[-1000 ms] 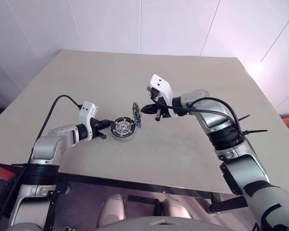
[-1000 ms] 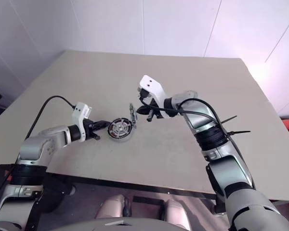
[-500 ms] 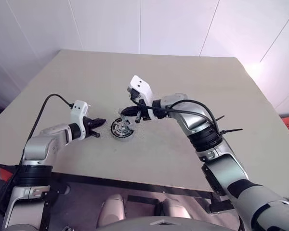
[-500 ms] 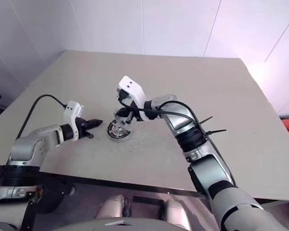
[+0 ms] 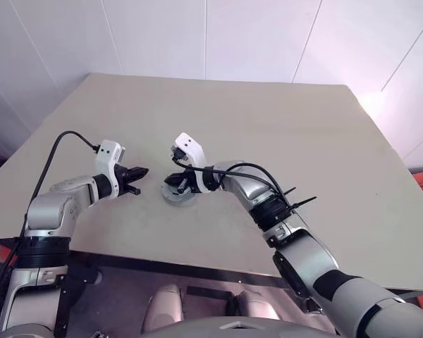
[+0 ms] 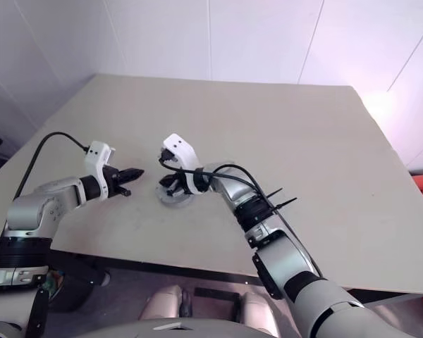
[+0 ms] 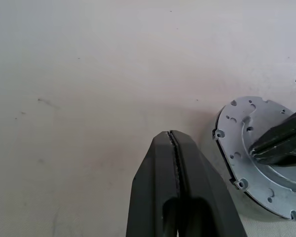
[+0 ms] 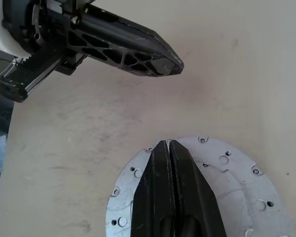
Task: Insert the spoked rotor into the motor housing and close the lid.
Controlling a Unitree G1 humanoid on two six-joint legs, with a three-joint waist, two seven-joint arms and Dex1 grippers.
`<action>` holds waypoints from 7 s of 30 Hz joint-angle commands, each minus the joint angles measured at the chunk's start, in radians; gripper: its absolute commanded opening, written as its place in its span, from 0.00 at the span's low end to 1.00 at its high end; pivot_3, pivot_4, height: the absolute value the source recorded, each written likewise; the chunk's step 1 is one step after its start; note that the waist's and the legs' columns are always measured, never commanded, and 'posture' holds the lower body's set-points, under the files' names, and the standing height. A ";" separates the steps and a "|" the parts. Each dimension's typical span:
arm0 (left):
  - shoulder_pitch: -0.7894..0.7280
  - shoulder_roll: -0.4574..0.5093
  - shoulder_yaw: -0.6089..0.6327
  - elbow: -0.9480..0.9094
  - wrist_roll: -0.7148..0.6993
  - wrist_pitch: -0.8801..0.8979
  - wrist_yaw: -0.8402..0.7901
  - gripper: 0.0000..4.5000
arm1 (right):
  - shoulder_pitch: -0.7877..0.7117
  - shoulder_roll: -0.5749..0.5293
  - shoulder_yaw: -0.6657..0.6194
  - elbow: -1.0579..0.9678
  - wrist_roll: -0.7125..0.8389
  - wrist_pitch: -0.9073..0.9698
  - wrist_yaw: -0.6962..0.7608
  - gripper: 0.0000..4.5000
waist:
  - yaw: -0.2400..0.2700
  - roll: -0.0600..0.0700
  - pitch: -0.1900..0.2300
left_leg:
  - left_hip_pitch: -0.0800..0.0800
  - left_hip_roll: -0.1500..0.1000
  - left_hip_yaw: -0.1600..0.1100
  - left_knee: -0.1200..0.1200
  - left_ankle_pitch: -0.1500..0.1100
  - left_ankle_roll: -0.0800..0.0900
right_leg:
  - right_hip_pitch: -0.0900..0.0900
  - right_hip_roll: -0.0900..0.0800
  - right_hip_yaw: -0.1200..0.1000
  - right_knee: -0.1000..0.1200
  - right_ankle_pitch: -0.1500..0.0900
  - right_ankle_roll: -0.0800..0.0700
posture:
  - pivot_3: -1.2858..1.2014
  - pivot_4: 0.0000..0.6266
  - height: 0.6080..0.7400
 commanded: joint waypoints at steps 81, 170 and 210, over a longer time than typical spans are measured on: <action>0.159 0.144 -0.005 -0.113 -0.103 0.064 -0.126 0.00 | 0.136 -0.044 -0.026 0.043 -0.072 -0.503 0.109 0.69 | -0.009 -0.001 0.000 | 0.015 -0.001 0.000 -0.020 0.002 -0.003 | 0.015 0.001 -0.001 -0.018 -0.001 0.000 | 0.52 0.00 1.00; -0.026 -0.155 -0.025 0.064 -0.224 0.345 0.148 0.00 | 0.117 -0.127 0.002 -0.028 -0.083 -0.393 0.188 0.85 | 0.003 0.010 -0.007 | 0.018 -0.003 0.000 -0.029 -0.001 0.002 | 0.021 0.000 -0.002 -0.032 -0.001 0.000 | 0.52 0.00 1.00; -0.037 -0.100 -0.041 0.067 -0.248 0.386 0.037 0.00 | -0.069 -0.303 -0.451 -0.079 0.367 0.772 -0.065 1.00 | 0.008 0.011 -0.006 | 0.017 -0.004 0.001 -0.039 0.003 -0.005 | 0.016 0.001 -0.002 -0.034 -0.001 0.000 | 0.52 0.00 1.00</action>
